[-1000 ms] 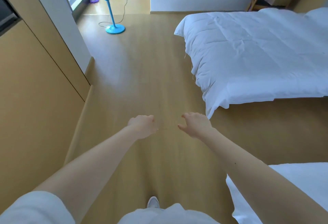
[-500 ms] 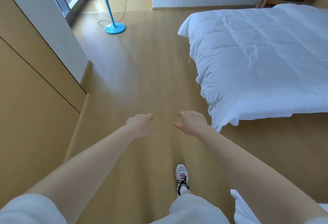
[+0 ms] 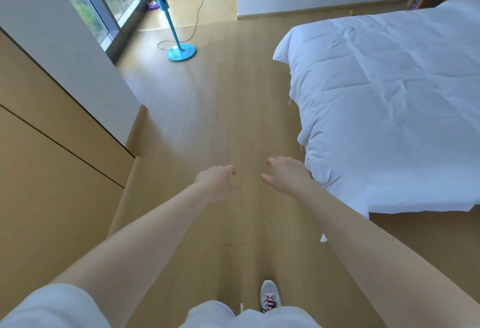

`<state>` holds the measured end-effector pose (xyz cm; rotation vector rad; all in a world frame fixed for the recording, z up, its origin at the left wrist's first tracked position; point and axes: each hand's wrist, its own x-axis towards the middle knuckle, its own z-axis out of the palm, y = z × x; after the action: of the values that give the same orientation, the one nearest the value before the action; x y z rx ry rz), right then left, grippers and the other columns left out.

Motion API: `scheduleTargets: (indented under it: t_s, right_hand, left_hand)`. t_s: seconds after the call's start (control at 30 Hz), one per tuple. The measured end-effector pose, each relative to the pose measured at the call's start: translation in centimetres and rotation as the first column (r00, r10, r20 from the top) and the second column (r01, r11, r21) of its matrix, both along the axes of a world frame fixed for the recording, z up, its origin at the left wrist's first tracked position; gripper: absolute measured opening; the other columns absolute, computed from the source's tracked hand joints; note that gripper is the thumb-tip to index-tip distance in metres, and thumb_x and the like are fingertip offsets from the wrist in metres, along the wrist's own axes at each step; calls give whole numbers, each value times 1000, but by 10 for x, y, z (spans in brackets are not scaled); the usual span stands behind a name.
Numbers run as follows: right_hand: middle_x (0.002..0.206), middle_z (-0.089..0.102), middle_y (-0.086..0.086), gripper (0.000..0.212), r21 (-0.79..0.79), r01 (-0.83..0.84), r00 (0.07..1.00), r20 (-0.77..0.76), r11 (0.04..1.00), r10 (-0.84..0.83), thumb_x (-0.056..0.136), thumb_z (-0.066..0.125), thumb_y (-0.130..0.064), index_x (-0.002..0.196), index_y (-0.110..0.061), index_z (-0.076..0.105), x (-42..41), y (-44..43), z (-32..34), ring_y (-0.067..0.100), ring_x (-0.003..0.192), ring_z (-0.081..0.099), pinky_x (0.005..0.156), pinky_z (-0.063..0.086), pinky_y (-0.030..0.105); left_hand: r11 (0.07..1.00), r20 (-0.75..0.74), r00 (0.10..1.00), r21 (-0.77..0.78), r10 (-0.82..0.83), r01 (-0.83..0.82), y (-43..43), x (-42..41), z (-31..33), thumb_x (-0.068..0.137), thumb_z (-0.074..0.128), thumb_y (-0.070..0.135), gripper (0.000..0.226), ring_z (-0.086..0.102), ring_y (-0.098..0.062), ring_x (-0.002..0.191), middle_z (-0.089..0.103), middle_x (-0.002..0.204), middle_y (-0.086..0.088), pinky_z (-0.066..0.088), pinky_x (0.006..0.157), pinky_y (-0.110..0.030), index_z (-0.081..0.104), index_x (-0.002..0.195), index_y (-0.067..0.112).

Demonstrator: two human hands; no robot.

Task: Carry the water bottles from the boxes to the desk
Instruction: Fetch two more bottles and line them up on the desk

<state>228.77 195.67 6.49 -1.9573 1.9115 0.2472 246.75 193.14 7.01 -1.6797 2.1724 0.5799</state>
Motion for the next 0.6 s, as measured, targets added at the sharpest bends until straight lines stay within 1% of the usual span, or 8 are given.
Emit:
scheduleTargets:
  t_s: [0.17, 0.33, 0.47, 0.6]
  right_hand:
    - [144, 45, 5, 53, 7, 21, 1000, 1, 1000, -21, 100, 39, -46, 145, -19, 37, -9, -38, -6, 25, 131, 41, 105, 33, 36]
    - [143, 46, 5, 53, 8, 34, 999, -40, 999, -33, 99, 40, -47, 143, -18, 39, -11, -87, -6, 25, 131, 41, 106, 32, 37]
    - [143, 46, 4, 52, 3, 54, 994, -93, 999, -53, 100, 39, -47, 143, -18, 39, -7, -145, 1, 24, 131, 41, 103, 33, 36]
    - [142, 46, 4, 50, -21, 68, 993, -94, 997, -70, 100, 39, -45, 142, -18, 39, 9, -210, 10, 25, 130, 42, 104, 33, 36]
  left_hand:
    - [1000, 10, 1000, 0, -20, 20, -44, -14, -1, 94, 54, 48, 53, 53, -23, 121, 54, 136, -2, 46, 94, -36, 42, 139, 22]
    - [999, -39, 999, 13, -37, 38, -104, -15, -6, 92, 55, 48, 54, 55, -23, 119, 54, 135, -2, 47, 94, -37, 42, 138, 22]
    - [999, -93, 995, -1, -45, 45, -167, -8, -1, 92, 55, 47, 54, 57, -23, 116, 54, 134, -2, 48, 93, -36, 42, 138, 21]
    - [997, -118, 990, -31, -74, 71, -238, 7, 7, 93, 56, 46, 54, 55, -24, 118, 55, 133, -4, 48, 94, -38, 42, 138, 19]
